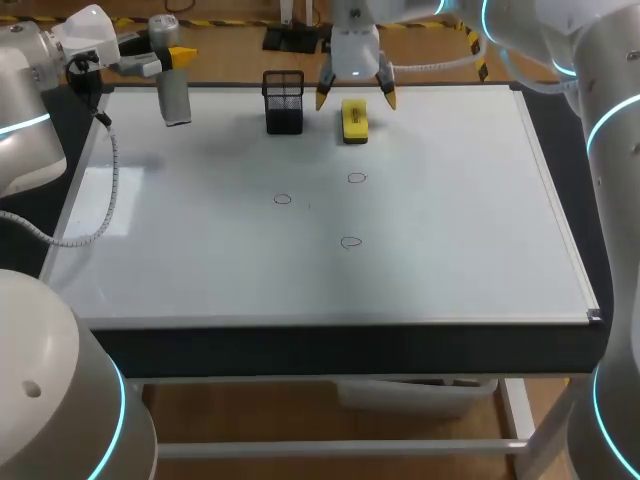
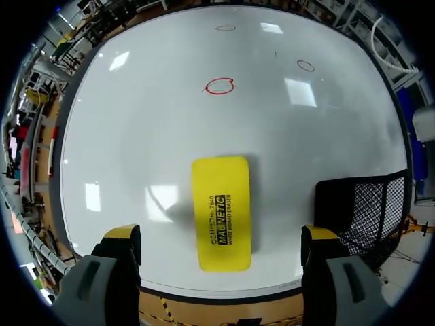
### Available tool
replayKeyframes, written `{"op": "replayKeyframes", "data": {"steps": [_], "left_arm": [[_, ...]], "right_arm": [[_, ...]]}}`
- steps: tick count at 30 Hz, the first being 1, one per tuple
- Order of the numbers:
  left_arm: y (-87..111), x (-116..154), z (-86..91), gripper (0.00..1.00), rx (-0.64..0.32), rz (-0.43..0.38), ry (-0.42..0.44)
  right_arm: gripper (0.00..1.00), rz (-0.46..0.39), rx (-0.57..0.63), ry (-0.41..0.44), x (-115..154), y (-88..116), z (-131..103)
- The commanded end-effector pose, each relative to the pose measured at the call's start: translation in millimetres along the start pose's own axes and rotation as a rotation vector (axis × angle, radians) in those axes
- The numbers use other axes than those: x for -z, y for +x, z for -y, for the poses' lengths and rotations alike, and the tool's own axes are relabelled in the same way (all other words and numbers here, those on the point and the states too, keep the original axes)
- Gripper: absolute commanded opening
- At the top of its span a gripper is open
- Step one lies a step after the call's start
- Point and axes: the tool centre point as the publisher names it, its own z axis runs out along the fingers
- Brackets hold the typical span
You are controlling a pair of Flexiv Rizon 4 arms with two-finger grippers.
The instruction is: Pick up the inspection probe, press it on each red-marked spot on the whiteboard one by one, put down the probe, pick up the eraser, and wipe off all the red marks.
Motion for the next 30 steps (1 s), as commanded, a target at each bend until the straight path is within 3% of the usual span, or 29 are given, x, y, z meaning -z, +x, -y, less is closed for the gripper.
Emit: {"op": "replayKeyframes", "data": {"steps": [1, 30], "left_arm": [[0.7, 0, 0.5, 0.00, -0.001, 0.003, 0.001], [0.7, 0, 0.5, 0.00, -0.001, 0.003, 0.001]], "right_arm": [[1.00, 0.006, 0.006, -0.393, -7, -4, 11], [1.00, 0.046, -0.002, -0.378, -20, -6, 13]]}}
